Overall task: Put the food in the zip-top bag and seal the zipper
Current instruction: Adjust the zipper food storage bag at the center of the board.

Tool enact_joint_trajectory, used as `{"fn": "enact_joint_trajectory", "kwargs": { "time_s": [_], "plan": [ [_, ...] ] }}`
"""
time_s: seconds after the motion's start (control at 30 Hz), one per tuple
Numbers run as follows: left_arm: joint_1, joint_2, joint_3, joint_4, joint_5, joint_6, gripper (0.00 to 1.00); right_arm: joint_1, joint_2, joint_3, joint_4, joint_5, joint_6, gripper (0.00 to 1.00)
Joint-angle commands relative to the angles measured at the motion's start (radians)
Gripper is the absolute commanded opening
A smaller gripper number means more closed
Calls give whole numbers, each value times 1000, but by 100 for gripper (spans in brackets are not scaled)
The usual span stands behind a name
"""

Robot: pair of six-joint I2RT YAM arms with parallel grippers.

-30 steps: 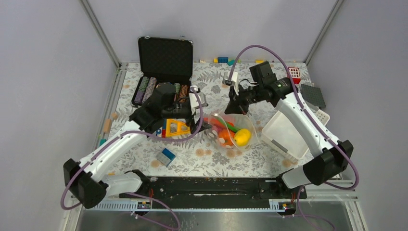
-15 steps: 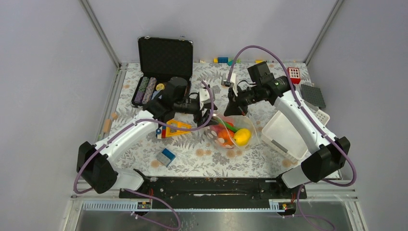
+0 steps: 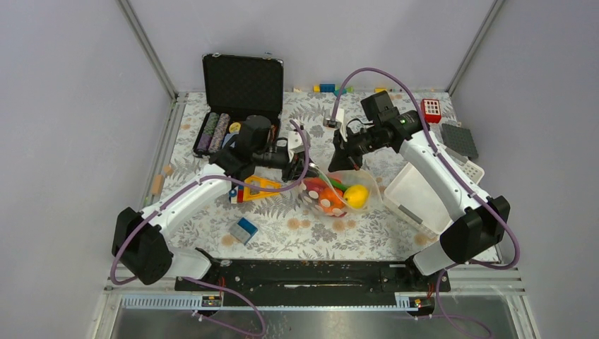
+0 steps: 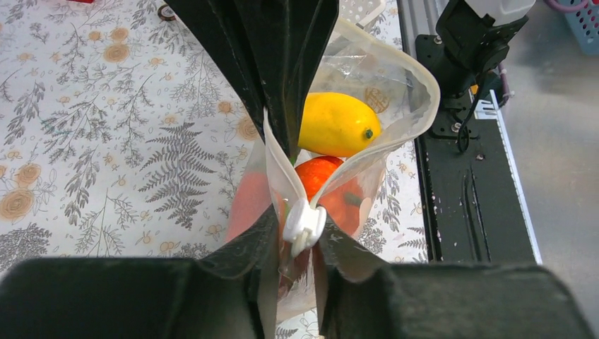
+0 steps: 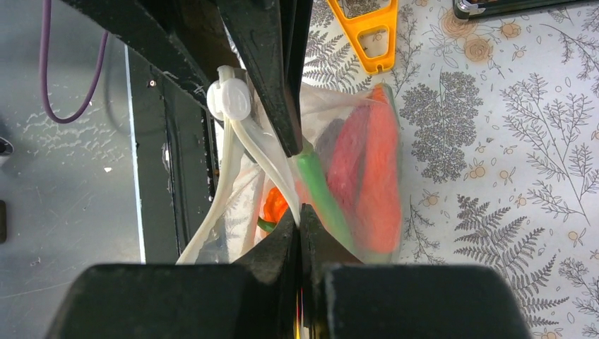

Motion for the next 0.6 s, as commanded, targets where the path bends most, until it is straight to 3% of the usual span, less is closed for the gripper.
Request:
{"fn": "enact_joint_trajectory", "kwargs": {
  "time_s": [0.0,0.17,0.33,0.5,0.57],
  "plan": [
    [16,-45,-19,62,70,-1,17,-2,-6,43,-28,-24,-12,0],
    [27,-69,-54,74,116,-10,0,-2,-3,35,-31,-16,-21,2],
    [36,-117,-107,135,114,-41,0,-3,-2,34,-48,15,-27,7],
    [35,-144,-152,281,24,-251,0,-2,-42,17,-31,12,9,51],
    [35,-138,-151,296,-7,-335,0,-2,-79,-4,33,15,62,64]
  ]
}}
